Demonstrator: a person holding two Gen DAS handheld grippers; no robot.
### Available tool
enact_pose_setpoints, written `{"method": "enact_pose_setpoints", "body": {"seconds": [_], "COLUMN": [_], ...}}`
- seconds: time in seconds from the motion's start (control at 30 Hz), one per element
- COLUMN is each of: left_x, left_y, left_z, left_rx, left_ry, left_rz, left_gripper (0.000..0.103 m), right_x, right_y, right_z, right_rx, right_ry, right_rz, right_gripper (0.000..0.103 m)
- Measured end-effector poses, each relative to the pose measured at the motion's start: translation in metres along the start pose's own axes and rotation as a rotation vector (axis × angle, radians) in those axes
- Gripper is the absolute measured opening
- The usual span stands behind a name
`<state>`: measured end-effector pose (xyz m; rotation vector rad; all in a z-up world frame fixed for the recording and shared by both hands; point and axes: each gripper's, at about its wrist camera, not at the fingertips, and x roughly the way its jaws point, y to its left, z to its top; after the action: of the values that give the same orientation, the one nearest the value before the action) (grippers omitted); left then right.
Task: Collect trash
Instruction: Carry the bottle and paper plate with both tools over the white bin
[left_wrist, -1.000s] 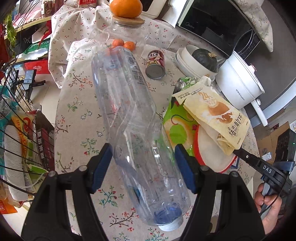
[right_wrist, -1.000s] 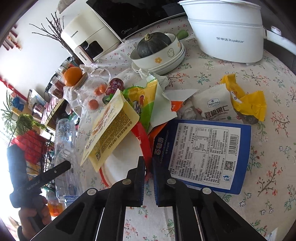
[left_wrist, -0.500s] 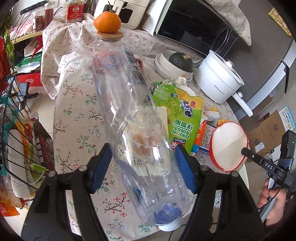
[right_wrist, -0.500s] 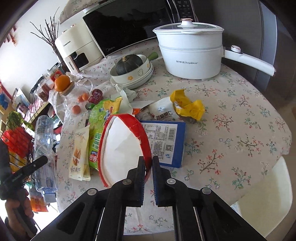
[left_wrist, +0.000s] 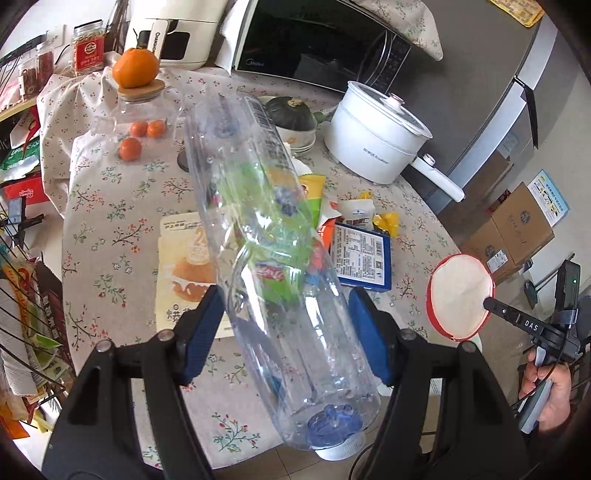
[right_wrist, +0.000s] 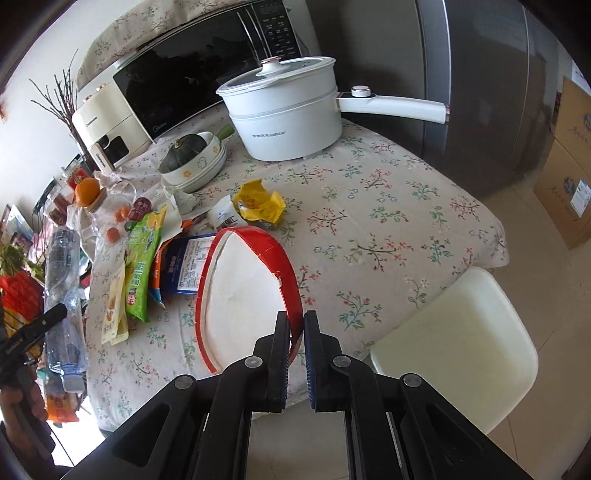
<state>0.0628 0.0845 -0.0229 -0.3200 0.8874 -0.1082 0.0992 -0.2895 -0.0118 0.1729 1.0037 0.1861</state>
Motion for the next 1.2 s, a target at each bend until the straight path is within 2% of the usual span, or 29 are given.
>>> {"method": "enact_pose_setpoints", "body": {"seconds": [0.5, 0.73, 0.87, 1.0, 1.2], "left_x": [0.048, 0.076, 0.098, 0.124, 0.17], "left_y": [-0.138, -0.211, -0.26, -0.3, -0.324], "left_z": [-0.023, -0.049, -0.072, -0.099, -0.126], "left_rx": [0.2, 0.308, 0.398, 0.487, 0.479], "left_ry": [0.079, 0.159, 0.238, 0.324, 0.499], "left_rz": [-0.166, -0.276, -0.325, -0.343, -0.348], "left_gripper": [0.07, 0.07, 0.07, 0.07, 0.07], "right_x": [-0.032, -0.04, -0.046, -0.043, -0.04], "right_y": [-0.133, -0.188, -0.212, -0.234, -0.259], "right_z": [-0.031, -0.05, -0.057, -0.064, -0.074], "right_rx": [0.17, 0.232, 0.257, 0.279, 0.299], "right_ry": [0.009, 0.026, 0.029, 0.047, 0.075], "right_rz": [-0.117, -0.153, -0.167, -0.19, -0.237], "right_gripper": [0.008, 0.008, 0.008, 0.008, 0.008]}}
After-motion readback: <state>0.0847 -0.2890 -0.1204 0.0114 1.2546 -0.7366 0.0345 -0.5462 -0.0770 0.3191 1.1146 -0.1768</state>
